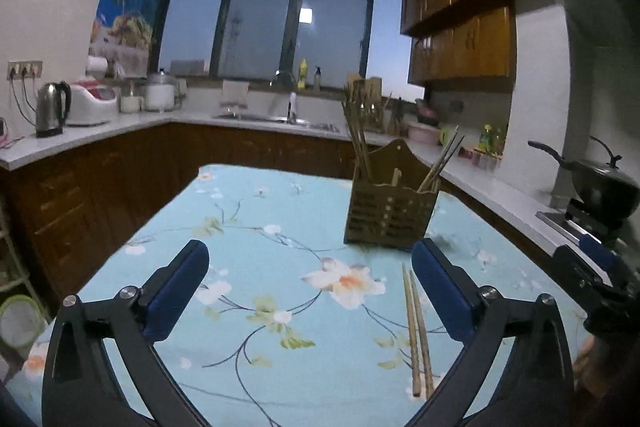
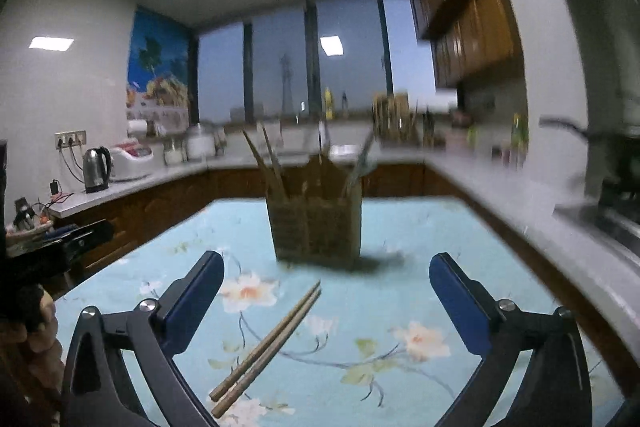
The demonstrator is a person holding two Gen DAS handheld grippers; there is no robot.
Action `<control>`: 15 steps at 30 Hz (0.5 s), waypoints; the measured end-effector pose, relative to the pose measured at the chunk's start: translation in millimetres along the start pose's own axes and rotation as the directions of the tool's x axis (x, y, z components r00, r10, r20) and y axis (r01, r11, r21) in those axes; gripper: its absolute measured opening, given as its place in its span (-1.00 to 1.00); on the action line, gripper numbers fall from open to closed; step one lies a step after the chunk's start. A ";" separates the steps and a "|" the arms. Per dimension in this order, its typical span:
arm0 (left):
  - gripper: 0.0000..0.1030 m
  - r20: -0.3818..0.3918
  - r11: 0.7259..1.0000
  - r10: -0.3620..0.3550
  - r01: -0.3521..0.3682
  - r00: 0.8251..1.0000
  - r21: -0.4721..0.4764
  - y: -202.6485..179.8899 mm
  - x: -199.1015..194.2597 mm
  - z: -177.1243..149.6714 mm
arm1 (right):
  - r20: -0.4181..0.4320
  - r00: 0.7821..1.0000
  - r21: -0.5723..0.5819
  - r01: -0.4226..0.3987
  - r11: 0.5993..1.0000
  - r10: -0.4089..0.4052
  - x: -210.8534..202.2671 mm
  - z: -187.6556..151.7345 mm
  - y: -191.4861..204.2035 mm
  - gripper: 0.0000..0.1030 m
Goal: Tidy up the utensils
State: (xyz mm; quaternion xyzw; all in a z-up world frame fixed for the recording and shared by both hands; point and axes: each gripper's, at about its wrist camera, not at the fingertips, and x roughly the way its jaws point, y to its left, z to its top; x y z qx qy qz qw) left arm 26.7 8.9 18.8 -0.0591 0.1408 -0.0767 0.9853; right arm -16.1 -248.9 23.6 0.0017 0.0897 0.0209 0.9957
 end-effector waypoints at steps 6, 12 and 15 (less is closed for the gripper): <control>1.00 -0.034 1.000 0.015 -0.015 0.999 0.000 -1.8 2.7 -19.8 | -0.041 0.999 0.051 -0.002 0.999 0.004 0.8 -22.7 -1.4 1.00; 1.00 -0.034 0.998 0.048 -0.047 0.998 0.036 -2.6 1.8 -33.0 | -0.046 0.999 0.057 0.029 0.998 -0.026 -1.0 -28.2 -9.5 1.00; 1.00 -0.044 0.998 0.055 -0.054 0.998 0.028 2.0 3.2 -35.9 | -0.043 0.998 0.057 0.042 0.998 -0.039 -2.4 -28.8 -12.4 1.00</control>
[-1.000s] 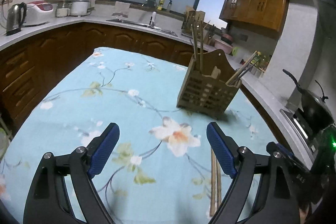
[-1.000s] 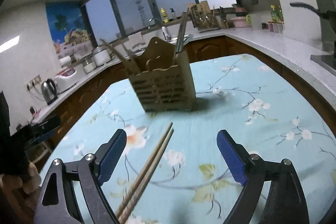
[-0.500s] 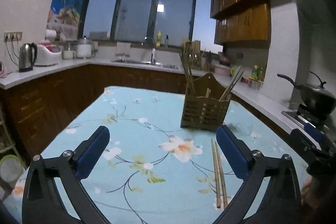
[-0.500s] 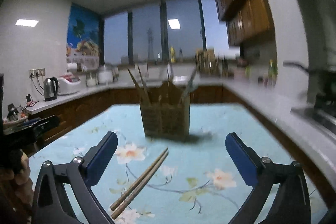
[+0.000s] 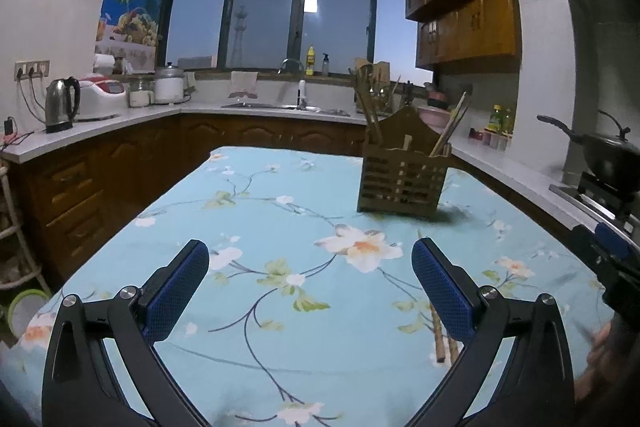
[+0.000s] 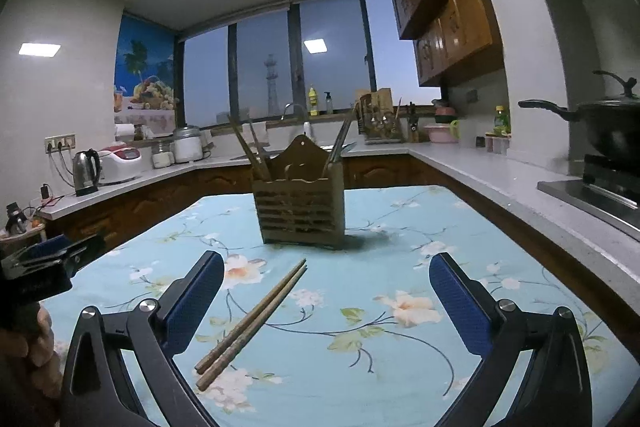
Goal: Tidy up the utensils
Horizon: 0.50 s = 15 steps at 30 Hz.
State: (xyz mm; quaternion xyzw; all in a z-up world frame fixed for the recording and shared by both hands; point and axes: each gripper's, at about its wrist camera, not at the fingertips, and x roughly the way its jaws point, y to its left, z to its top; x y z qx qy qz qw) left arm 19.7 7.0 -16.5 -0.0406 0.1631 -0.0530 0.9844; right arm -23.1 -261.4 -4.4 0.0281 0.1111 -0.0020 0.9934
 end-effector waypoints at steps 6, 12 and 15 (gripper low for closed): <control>1.00 0.011 1.000 0.019 -0.019 1.000 0.009 2.2 -1.6 -2.1 | -0.010 1.000 0.005 0.000 1.000 0.000 0.6 -4.9 -1.3 1.00; 1.00 0.004 0.999 0.030 -0.030 1.000 0.027 -1.4 -2.1 -2.7 | -0.015 1.000 0.015 0.005 1.000 -0.004 -1.3 -4.4 -1.0 1.00; 1.00 0.003 0.998 0.037 -0.037 0.999 0.051 -6.6 -2.3 -2.8 | -0.030 1.000 0.005 0.004 1.000 -0.004 -0.2 -4.7 0.9 1.00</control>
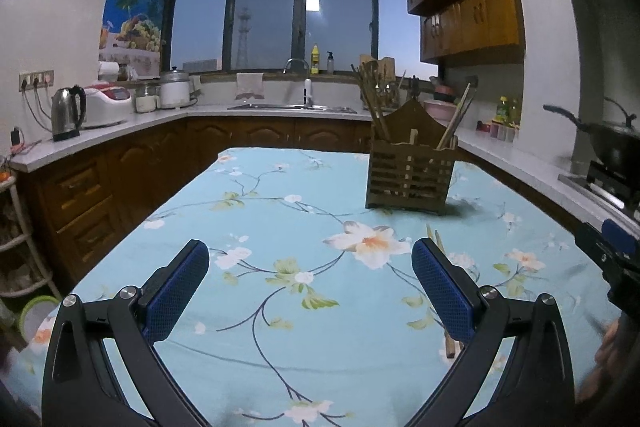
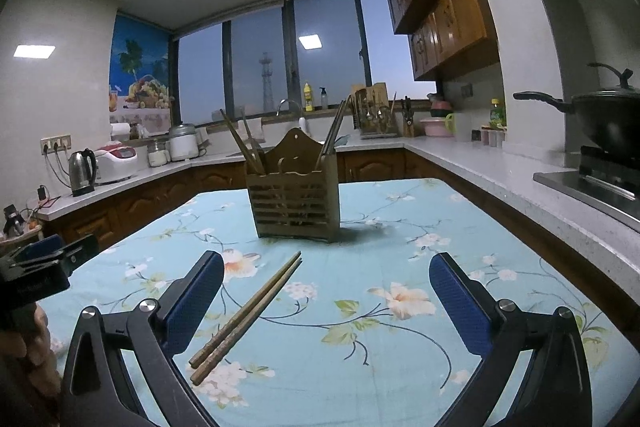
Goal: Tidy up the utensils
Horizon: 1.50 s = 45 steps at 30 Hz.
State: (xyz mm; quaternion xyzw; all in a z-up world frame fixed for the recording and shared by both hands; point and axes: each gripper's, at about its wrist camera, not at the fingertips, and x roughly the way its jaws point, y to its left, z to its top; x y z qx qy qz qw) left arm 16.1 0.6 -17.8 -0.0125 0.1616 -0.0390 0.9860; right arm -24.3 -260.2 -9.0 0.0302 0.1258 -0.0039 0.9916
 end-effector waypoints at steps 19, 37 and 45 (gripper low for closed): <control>1.00 0.003 0.999 0.002 -0.003 1.000 0.038 -9.4 0.8 -3.3 | -0.015 1.000 -0.006 -0.017 1.000 0.017 1.8 -0.5 13.0 1.00; 1.00 0.001 0.999 0.002 -0.002 1.000 0.054 -14.3 1.4 -2.0 | -0.017 1.000 0.002 -0.013 1.000 0.013 4.0 1.2 15.1 1.00; 1.00 0.004 0.998 0.001 -0.002 1.000 0.062 -16.1 0.6 -1.9 | -0.019 1.000 0.005 -0.012 1.000 0.012 3.3 -0.1 15.6 1.00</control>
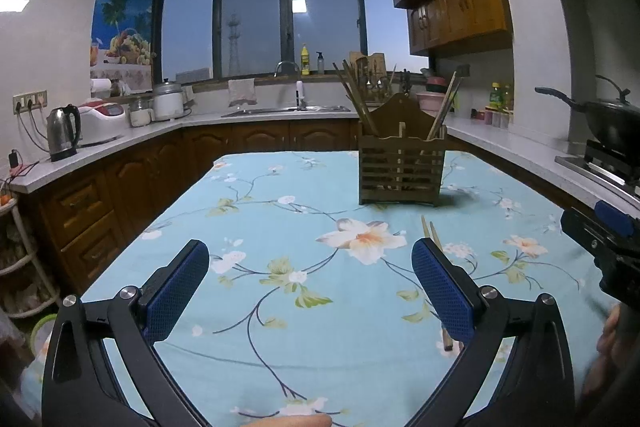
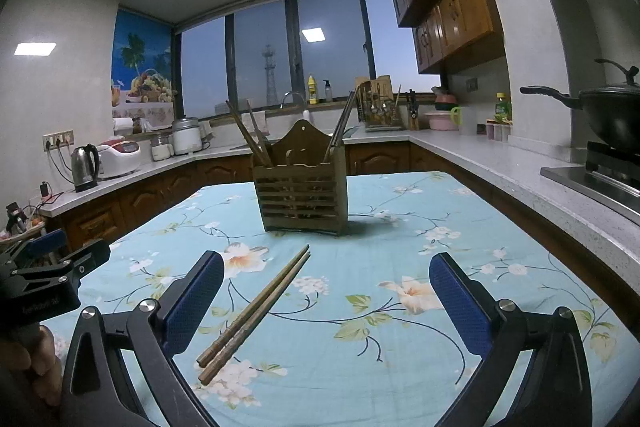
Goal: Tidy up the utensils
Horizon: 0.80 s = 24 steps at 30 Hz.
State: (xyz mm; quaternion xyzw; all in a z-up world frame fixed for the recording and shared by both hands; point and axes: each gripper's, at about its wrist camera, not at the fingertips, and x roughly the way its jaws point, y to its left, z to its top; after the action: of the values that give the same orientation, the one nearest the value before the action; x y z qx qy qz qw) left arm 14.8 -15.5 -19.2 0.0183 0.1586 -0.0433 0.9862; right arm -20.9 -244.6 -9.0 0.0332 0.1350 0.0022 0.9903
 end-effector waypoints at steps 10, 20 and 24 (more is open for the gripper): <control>1.00 0.002 1.000 -0.001 0.001 1.000 -0.004 0.0 0.0 -1.3 | -0.001 1.000 0.002 0.002 1.000 -0.002 0.4 0.2 -0.3 1.00; 1.00 -0.007 1.000 -0.003 0.003 1.000 -0.009 2.8 -0.1 -3.4 | -0.003 1.000 0.003 0.001 1.000 -0.001 0.5 -0.9 1.2 1.00; 1.00 -0.007 1.000 -0.004 0.004 1.000 -0.009 4.3 -0.1 -3.6 | -0.003 1.000 0.004 0.001 1.000 -0.001 0.5 -0.9 1.3 1.00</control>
State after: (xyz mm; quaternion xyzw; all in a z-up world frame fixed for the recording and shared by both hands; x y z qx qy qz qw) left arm 14.0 -11.0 -22.5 0.0138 0.1624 -0.0447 0.9856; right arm -20.7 -243.2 -9.9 0.0353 0.1364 0.0016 0.9900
